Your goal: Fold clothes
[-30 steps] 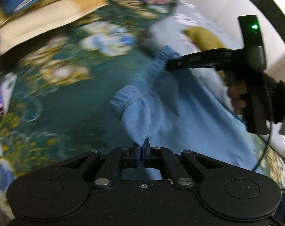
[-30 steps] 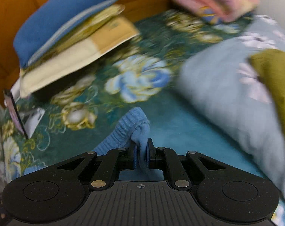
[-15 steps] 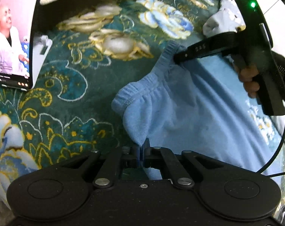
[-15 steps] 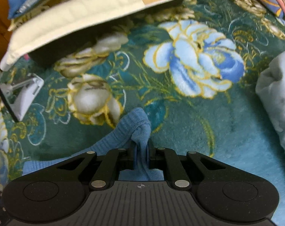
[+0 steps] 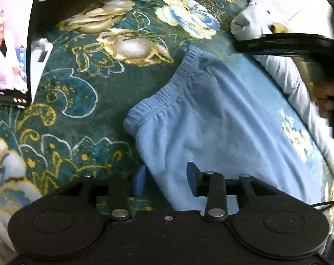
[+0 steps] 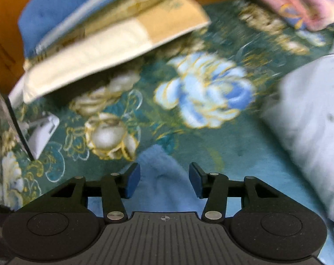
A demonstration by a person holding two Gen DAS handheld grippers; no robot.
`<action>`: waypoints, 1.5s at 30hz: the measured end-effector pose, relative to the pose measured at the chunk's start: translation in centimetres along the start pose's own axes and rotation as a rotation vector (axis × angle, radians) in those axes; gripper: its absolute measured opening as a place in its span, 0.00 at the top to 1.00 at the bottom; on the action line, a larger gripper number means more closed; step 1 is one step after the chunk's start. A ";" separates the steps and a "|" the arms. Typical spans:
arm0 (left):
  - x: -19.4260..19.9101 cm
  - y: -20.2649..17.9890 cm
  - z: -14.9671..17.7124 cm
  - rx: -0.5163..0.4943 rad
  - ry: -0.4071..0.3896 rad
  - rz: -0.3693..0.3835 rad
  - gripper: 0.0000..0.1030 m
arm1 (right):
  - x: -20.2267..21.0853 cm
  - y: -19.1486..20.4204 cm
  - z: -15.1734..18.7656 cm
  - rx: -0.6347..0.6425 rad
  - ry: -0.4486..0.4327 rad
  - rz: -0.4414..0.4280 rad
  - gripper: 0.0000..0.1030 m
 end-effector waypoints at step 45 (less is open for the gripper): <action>-2.8 0.1 -1.6 0.175 -0.036 -0.004 0.99 | 29.1 -4.2 48.2 -1.689 -0.366 0.631 0.97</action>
Point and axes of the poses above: each gripper's, at about its wrist camera, not at the fingertips, and x roughly against the way its jaws point, y to its left, z to its underside, the point moved 7 cm from there along -x, roughly the way its jaws point, and after that the axes turned 6 degrees about -y, right-handed, at the moved point
